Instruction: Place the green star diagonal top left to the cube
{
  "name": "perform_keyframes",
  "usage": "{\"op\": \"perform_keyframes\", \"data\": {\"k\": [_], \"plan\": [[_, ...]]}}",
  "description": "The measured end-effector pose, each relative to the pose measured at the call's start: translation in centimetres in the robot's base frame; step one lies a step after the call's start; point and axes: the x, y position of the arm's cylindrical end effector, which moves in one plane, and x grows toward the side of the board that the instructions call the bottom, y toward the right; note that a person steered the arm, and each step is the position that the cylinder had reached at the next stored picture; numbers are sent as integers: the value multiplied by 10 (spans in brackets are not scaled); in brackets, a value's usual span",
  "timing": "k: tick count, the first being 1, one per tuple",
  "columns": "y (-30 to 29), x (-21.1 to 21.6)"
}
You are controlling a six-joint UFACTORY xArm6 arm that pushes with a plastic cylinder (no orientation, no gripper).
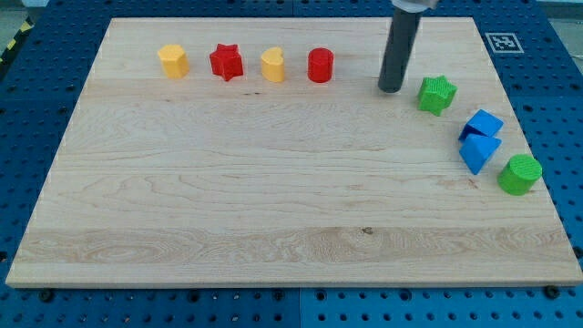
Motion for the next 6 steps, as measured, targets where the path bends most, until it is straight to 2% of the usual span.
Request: {"op": "perform_keyframes", "data": {"k": [2,4,5,6], "plan": [[20,2],[32,28],[42,28],[31,28]]}}
